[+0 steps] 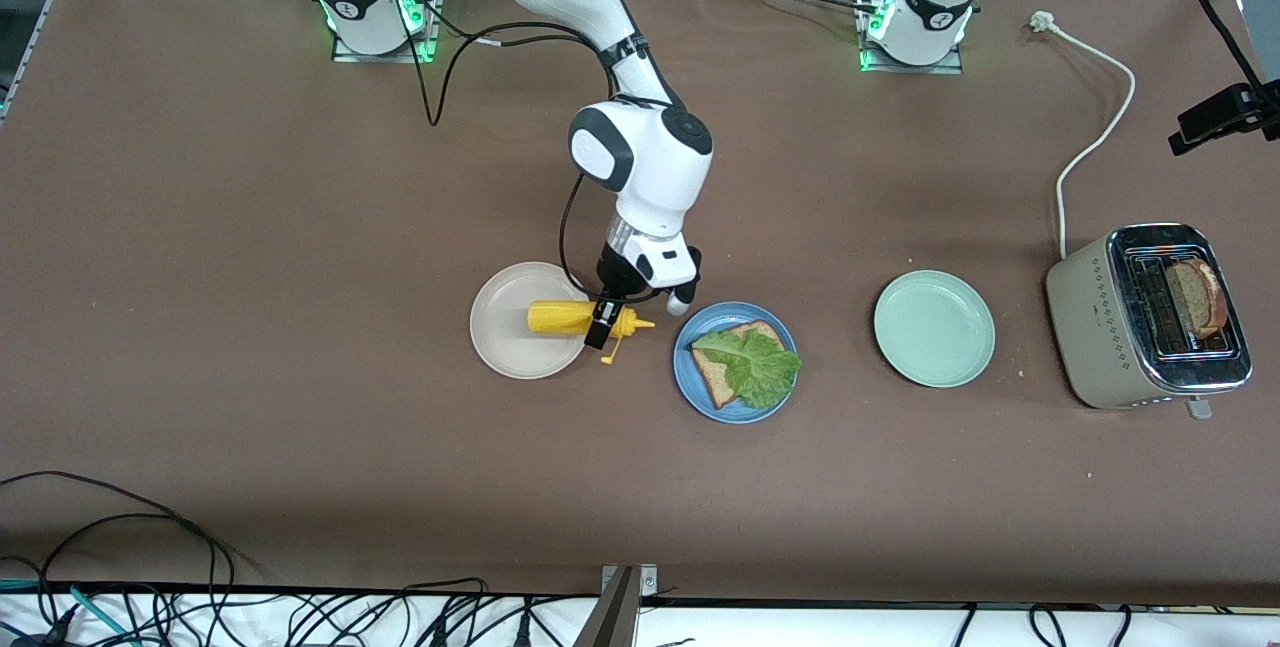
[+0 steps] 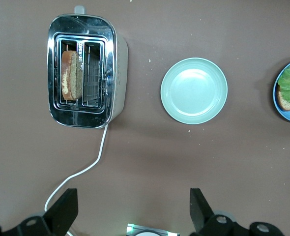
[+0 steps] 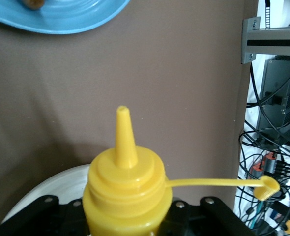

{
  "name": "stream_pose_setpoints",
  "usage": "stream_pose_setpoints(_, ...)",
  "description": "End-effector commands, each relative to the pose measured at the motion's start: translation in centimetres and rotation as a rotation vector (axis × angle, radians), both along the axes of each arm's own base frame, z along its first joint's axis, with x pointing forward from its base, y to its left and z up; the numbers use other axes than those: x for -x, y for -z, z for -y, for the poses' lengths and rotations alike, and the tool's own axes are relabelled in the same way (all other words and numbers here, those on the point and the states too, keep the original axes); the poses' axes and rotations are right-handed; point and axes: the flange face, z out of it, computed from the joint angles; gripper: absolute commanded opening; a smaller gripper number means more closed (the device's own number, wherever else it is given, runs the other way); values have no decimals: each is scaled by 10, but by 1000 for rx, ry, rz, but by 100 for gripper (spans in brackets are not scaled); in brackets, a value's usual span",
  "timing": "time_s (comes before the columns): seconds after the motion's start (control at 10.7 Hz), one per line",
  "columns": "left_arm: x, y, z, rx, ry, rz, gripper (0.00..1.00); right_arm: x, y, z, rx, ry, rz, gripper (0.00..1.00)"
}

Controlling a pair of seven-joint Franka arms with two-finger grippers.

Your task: Make sandwich in blue plate with both arms

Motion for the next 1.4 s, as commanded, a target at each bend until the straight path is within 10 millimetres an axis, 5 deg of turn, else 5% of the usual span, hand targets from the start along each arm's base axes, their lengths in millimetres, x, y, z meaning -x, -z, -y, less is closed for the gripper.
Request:
stream_pose_setpoints(0.0, -1, -4, -3, 23, -1, 1, 100, 6, 8, -15, 50, -21, 48, 0)
stream_pose_setpoints(0.28, -1, -3, -4, 23, -3, 0, 100, 14, 24, -37, 41, -62, 88, 0)
stream_pose_setpoints(0.75, 0, -3, -6, 23, -7, 0, 100, 26, 54, -45, 103, -126, 98, 0)
stream_pose_setpoints(1.21, 0, -2, -7, 24, -9, -5, 100, 28, 50, -47, 94, -121, 97, 0)
stream_pose_setpoints(1.3, 0, -2, -8, 24, -10, -5, 100, 27, 37, -49, 70, -111, 97, 0)
